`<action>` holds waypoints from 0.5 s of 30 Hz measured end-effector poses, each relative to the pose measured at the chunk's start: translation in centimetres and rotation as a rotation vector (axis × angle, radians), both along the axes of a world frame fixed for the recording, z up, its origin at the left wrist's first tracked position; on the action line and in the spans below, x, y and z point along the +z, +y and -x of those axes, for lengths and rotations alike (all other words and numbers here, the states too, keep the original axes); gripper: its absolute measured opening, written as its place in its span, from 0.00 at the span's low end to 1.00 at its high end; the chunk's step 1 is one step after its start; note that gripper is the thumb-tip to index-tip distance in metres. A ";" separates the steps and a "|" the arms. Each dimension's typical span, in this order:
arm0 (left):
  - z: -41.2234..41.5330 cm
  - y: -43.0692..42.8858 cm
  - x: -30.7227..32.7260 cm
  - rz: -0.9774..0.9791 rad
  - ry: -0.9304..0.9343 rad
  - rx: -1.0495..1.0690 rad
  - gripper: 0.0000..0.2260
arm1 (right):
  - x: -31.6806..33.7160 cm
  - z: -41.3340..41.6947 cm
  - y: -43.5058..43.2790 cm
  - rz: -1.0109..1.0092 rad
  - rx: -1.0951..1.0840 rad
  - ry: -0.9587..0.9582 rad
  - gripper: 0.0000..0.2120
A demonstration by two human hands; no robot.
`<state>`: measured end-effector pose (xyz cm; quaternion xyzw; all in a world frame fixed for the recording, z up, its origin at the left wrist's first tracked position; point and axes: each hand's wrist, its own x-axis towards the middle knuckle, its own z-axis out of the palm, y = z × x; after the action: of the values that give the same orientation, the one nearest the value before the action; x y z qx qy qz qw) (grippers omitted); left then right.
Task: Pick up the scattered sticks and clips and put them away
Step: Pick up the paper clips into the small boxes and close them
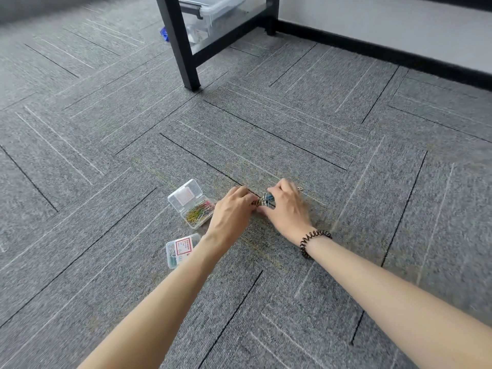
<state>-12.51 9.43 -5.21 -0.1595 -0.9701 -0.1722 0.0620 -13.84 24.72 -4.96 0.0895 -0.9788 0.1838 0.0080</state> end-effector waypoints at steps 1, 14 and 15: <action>0.0 0.1 0.0 0.002 0.000 0.012 0.10 | 0.0 0.0 -0.3 0.009 -0.025 0.012 0.21; 0.0 -0.1 0.6 -0.178 -0.062 0.127 0.07 | 0.3 0.5 -0.9 0.023 0.085 0.051 0.07; 0.0 -0.3 0.6 -0.203 -0.076 0.132 0.07 | 0.3 0.7 -0.8 0.012 0.092 0.031 0.07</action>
<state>-12.48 9.13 -4.59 -0.0816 -0.9577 -0.2712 0.0521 -14.53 23.90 -4.64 0.1370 -0.9724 0.1882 0.0155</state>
